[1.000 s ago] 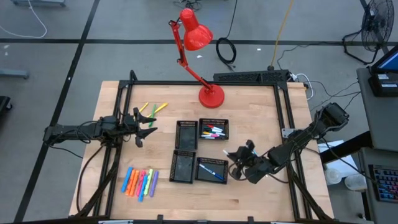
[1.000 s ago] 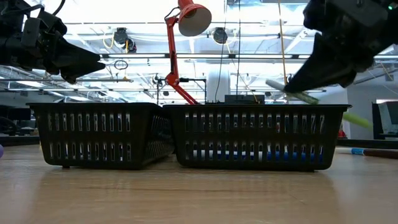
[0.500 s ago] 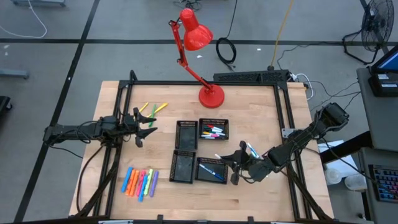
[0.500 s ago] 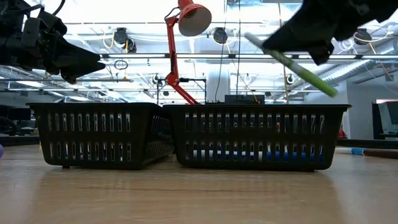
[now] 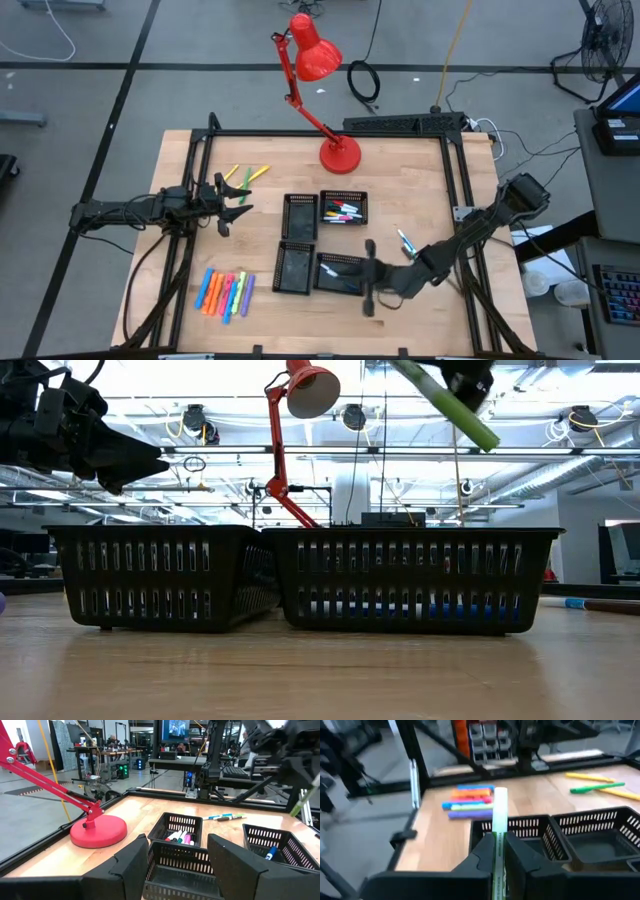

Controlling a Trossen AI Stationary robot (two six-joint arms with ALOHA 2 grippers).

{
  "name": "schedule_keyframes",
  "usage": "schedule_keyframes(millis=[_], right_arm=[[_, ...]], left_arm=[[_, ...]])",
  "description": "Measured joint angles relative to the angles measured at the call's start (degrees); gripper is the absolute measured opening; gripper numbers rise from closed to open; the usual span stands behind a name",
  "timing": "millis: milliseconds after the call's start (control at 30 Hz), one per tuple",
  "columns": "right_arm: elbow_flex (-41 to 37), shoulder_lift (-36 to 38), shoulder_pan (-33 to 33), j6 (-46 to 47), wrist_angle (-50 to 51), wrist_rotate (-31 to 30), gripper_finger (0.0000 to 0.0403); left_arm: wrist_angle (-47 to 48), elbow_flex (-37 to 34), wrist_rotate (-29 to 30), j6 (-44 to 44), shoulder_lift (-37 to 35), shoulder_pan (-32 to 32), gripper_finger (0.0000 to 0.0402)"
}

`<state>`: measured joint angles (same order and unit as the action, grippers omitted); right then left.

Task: Pick & Place Markers
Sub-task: Put the green marker pen into the bottom right black bin

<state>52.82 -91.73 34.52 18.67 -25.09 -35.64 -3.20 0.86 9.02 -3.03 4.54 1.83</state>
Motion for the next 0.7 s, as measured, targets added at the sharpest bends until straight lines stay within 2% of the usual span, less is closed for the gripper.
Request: schedule_keyframes(millis=[133,267,367,500,700], right_arm=[[9.39,-4.12,-0.33,1.55,13.26,-0.28,0.0011],[15.62,-8.29,-1.33,1.65,20.17,-0.17,0.0010],[16.50,-9.96,-2.62,1.81,22.91,-0.13,0.0009],[16.46,-10.61,-4.64,6.66,27.28,0.07,0.0009],[15.32,-10.63,-7.23,14.48,30.28,6.88,0.0002]], left_arm=[[0.01,0.00,0.00,0.00,0.01,0.01,0.0209],[0.00,0.02,0.00,0.00,0.00,0.00,0.0209],[0.02,0.01,0.00,0.00,0.00,0.01,0.0209],[0.00,0.02,0.00,0.00,0.00,0.02,0.0209],[0.02,0.02,0.00,0.00,0.01,0.01,0.0209]])
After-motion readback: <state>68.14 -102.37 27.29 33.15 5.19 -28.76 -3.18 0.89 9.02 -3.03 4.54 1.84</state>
